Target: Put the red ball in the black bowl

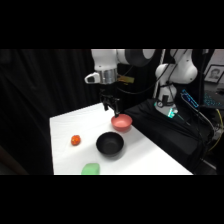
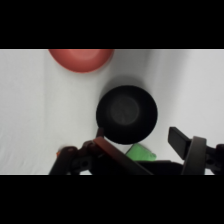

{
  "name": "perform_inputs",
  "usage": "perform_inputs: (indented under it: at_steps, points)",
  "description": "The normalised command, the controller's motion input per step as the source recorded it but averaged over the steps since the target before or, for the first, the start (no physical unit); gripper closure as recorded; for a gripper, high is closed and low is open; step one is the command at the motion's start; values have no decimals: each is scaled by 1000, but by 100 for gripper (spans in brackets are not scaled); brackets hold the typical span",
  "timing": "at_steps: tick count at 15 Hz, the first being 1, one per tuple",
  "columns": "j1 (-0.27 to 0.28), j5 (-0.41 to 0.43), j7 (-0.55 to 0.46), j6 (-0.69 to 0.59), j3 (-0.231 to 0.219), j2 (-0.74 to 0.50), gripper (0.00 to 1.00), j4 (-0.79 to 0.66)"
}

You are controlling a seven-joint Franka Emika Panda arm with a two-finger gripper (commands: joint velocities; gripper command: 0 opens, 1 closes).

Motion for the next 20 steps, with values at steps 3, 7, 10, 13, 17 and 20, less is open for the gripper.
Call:
perform_inputs:
  at_steps: [3,7,10,13,17,20]
  points:
    - [-27,31,-25,-24,-1,51,0,68]
    - [-50,35,-12,-34,-22,140,0,195]
    - [-70,1,36,36,-37,251,0,327]
    - [-70,-19,94,65,-45,320,0,400]
    - [-60,-12,145,90,-49,352,0,448]
    - [-55,17,147,66,-46,396,0,525]
